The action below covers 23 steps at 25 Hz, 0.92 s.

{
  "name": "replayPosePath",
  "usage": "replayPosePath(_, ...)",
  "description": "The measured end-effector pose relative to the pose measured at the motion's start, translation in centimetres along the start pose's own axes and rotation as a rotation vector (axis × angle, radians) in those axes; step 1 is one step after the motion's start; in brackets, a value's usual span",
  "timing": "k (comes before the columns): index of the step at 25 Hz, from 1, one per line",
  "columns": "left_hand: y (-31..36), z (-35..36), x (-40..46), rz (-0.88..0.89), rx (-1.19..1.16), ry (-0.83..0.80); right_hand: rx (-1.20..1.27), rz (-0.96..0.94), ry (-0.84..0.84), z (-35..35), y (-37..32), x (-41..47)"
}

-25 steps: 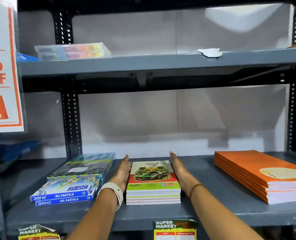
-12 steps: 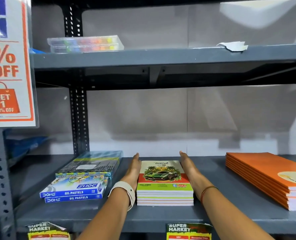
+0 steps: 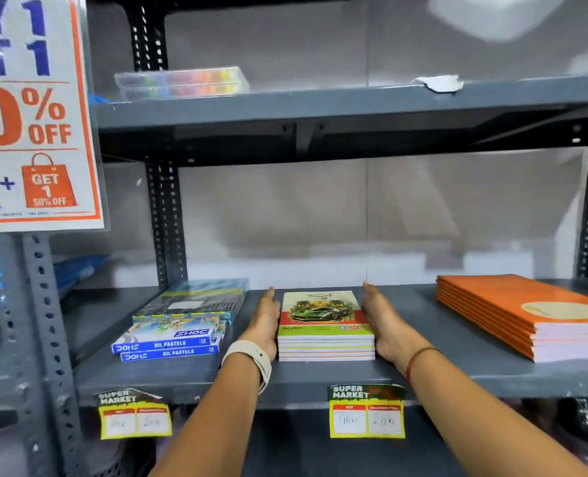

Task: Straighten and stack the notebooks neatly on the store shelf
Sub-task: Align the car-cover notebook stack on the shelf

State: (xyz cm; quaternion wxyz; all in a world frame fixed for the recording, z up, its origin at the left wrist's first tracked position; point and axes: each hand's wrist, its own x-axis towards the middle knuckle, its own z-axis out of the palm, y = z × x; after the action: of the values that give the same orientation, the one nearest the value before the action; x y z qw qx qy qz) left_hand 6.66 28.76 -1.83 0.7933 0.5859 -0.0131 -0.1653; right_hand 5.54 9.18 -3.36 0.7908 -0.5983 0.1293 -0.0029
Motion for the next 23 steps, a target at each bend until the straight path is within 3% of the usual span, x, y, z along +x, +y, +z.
replayPosePath(9, -0.8, -0.1, 0.0, 0.043, 0.142, 0.076, -0.077, -0.086, -0.003, 0.4, 1.0, -1.4)
replayPosePath(13, -2.1, -1.1, -2.3, 0.209, 0.724, 0.101, -0.623, -0.405, 0.018, -1.3, 1.5, -4.4)
replayPosePath(16, -2.6, -3.3, -3.1, 0.308, 1.012, 0.061, -0.884, -0.427, -0.121, -2.9, 1.3, -5.8)
replayPosePath(19, -2.9, -3.9, -3.0, 0.358, 1.084, -0.055, -1.012, -0.448, -0.243, -3.5, 1.5, -5.7)
replayPosePath(23, -2.9, -3.7, -3.1, 0.367, 1.057, -0.079, -1.000, -0.444, -0.234, -3.9, 1.6, -5.1)
